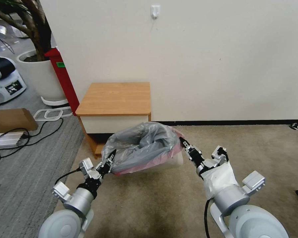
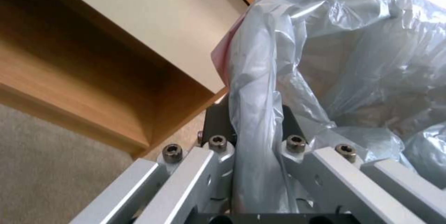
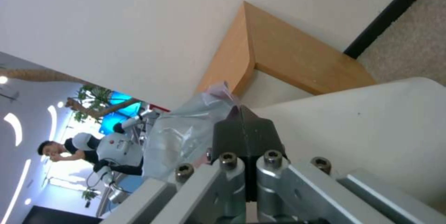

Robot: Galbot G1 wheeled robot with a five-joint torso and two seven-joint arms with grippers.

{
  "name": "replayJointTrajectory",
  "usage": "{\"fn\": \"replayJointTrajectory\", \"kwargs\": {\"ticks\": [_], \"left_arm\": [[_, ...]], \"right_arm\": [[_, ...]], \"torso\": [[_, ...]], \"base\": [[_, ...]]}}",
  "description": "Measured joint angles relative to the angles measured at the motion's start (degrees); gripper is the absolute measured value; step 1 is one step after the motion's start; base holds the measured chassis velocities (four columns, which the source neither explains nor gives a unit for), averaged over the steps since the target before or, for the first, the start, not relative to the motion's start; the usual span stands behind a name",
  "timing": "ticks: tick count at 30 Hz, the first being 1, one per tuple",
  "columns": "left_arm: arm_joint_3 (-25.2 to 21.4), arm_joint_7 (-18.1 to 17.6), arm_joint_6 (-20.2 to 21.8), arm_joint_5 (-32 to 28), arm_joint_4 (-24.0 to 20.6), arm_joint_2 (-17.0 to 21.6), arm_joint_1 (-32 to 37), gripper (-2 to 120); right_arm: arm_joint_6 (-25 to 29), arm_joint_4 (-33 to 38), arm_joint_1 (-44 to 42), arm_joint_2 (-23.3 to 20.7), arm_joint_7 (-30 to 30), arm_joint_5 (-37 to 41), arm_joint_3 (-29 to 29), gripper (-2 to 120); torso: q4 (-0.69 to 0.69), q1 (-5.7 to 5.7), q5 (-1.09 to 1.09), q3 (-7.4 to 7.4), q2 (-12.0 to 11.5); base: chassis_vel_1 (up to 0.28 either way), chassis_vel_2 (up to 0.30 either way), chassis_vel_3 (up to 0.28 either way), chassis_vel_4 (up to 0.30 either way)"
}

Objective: Pick up the garbage bag from the table and place it over the trash can.

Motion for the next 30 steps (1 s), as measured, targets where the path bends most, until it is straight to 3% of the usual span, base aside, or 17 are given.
{"fn": "replayJointTrajectory", "kwargs": {"ticks": [10, 18, 26, 30], "left_arm": [[-0.03, 0.0, -0.1, -0.3, -0.15, 0.13, -0.25, 7], [-0.41, -1.32, 0.85, -4.8, -1.78, -0.08, -0.4, 7], [-1.07, -1.37, 0.86, -5.14, -2.14, 0.18, -0.26, 7], [-0.84, -1.38, 0.58, -5.07, -1.66, -0.14, -0.4, 7]], "right_arm": [[-0.01, 0.0, 0.46, -0.55, 0.33, -1.4, 1.13, 0], [-0.17, -1.48, 1.49, -2.64, -1.59, -9.42, 2.46, 0], [0.49, -0.15, 0.68, -1.93, -0.66, -7.12, 3.51, 0], [3.57, -0.04, 0.5, -1.16, 0.1, -3.81, 3.94, 12]], "torso": [[0.0, 0.0, 0.0, 0.0, 0.0], [0.0, 0.0, 0.01, 0.0, 0.0], [0.0, 0.0, 0.0, 0.0, 0.0], [0.0, 0.0, 0.0, 0.0, 0.0]], "base": [[0.0, 0.0, 0.0, 0.0], [0.0, 0.0, 0.0, 0.0], [0.0, 0.0, 0.0, 0.0], [0.0, 0.0, 0.0, 0.0]]}}
